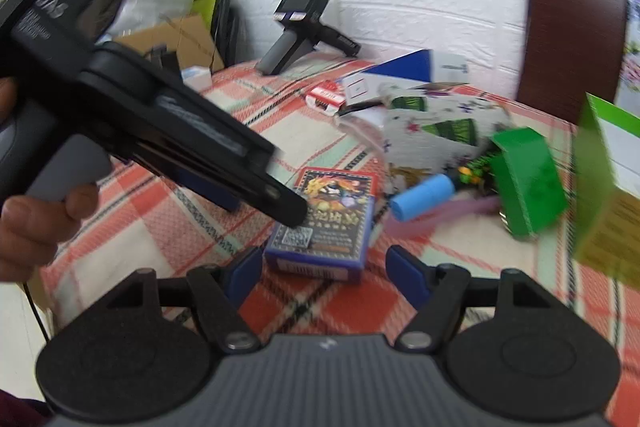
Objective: Organize objects
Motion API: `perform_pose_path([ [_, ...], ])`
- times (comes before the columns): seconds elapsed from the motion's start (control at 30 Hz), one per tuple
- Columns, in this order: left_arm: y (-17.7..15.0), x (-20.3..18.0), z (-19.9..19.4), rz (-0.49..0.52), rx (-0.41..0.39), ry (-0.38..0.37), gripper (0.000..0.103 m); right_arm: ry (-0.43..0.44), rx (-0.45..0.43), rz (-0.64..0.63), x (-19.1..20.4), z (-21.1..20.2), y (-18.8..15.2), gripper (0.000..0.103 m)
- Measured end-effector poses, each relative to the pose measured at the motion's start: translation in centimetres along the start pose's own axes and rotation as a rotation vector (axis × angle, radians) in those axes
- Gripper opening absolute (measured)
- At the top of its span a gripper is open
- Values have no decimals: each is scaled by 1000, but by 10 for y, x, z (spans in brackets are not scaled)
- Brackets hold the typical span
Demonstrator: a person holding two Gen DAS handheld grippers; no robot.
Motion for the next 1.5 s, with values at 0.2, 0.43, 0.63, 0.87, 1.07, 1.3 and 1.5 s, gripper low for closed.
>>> perform_pose_path([
  [0.2, -9, -16, -6, 47, -28, -6, 45, 20, 5, 29, 4, 15, 2, 64],
  [0.43, -1, -68, -51, 149, -113, 0, 44, 48, -158, 83, -20, -47, 6, 64],
  [0.63, 45, -180, -17, 399, -219, -58, 44, -191, -318, 176, -109, -87, 16, 64],
  [0.87, 70, -282, 69, 552, -168, -145, 44, -374, -257, 366, -233, -83, -2, 64],
  [1.07, 77, -316, 115, 572, -84, -155, 44, -396, -170, 455, -284, -58, -23, 65],
  [1.3, 58, -297, 79, 578, -146, -129, 44, -406, -291, 449, -253, -77, -33, 60],
  [1.5, 39, -241, 20, 509, -219, -74, 45, -323, -395, 429, -195, -103, -39, 55],
])
Point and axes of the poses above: each gripper's, at about its wrist camera, not at the fingertips, and z roughly the way its jaws point, x to its left, y to its top, the point moved 4 cm from there along z, roughly the way its jaws point, and after that the axes turned 5 degrees about x, right-handed, at the moved point
